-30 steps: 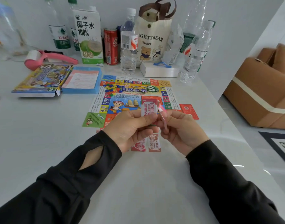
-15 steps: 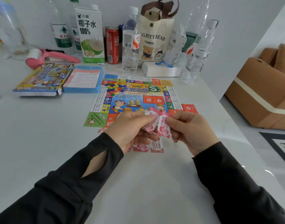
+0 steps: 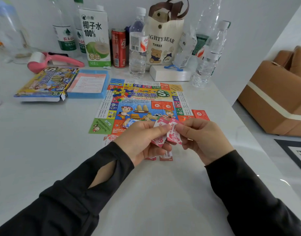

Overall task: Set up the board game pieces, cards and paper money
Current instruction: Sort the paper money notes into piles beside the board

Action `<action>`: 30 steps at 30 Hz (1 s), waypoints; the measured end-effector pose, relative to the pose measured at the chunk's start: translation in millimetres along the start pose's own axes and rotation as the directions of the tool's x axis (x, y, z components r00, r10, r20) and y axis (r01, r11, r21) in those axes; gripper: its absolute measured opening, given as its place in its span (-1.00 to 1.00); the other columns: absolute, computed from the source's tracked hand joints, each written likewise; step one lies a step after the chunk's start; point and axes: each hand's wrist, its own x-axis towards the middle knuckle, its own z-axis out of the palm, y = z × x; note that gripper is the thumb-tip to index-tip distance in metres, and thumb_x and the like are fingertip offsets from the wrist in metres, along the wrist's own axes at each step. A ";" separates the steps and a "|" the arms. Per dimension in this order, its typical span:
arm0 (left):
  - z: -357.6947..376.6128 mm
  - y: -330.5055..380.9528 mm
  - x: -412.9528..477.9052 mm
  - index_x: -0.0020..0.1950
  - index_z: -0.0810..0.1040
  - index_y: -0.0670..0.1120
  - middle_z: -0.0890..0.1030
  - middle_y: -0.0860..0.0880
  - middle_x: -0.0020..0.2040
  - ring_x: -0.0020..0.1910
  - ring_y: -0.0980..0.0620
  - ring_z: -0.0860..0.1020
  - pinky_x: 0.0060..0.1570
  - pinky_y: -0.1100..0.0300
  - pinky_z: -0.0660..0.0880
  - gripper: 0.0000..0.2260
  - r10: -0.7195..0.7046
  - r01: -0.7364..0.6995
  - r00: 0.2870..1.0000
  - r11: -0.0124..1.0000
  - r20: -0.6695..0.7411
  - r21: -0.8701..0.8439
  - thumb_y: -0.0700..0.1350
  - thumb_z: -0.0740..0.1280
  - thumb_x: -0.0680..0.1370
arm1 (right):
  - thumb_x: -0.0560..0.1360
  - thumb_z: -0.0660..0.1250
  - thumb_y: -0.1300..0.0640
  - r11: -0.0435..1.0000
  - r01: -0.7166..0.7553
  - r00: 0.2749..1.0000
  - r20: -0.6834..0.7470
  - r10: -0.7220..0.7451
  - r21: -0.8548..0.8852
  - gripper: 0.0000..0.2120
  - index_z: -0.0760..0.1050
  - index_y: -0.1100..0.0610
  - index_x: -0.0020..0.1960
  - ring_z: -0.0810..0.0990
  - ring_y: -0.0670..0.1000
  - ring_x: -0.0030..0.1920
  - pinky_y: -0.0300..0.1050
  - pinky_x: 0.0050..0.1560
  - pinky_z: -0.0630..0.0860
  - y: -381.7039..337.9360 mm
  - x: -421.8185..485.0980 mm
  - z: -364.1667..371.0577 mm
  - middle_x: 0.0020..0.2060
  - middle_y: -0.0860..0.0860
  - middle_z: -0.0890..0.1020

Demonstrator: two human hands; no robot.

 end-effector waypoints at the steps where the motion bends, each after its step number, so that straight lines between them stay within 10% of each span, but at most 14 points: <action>1: -0.1 -0.4 0.2 -0.11 0.56 -0.22 0.59 -0.06 -0.47 -0.56 0.12 0.51 -0.61 0.36 0.44 -0.87 -0.003 0.003 1.000 1.000 0.002 -0.016 -0.16 0.30 0.50 | 0.34 0.37 0.26 0.998 -0.029 0.999 0.019 0.028 0.055 -0.89 0.52 0.22 -0.36 0.40 -0.06 -0.58 -0.27 -0.57 0.39 -0.4 -0.9 0.0 -0.59 0.03 0.48; 30: 4.8 -13.7 3.6 -0.24 0.56 -0.20 0.51 -0.02 -0.51 -0.60 0.17 0.42 -0.65 0.40 0.34 -0.86 0.042 -0.052 0.997 0.985 -0.062 -0.166 -0.11 0.36 0.37 | 0.28 0.32 0.14 0.911 -0.216 0.975 0.130 0.181 0.352 -0.84 0.62 0.20 -0.27 0.43 -0.10 -0.56 -0.30 -0.55 0.43 -2.3 -5.5 6.2 -0.43 0.10 0.56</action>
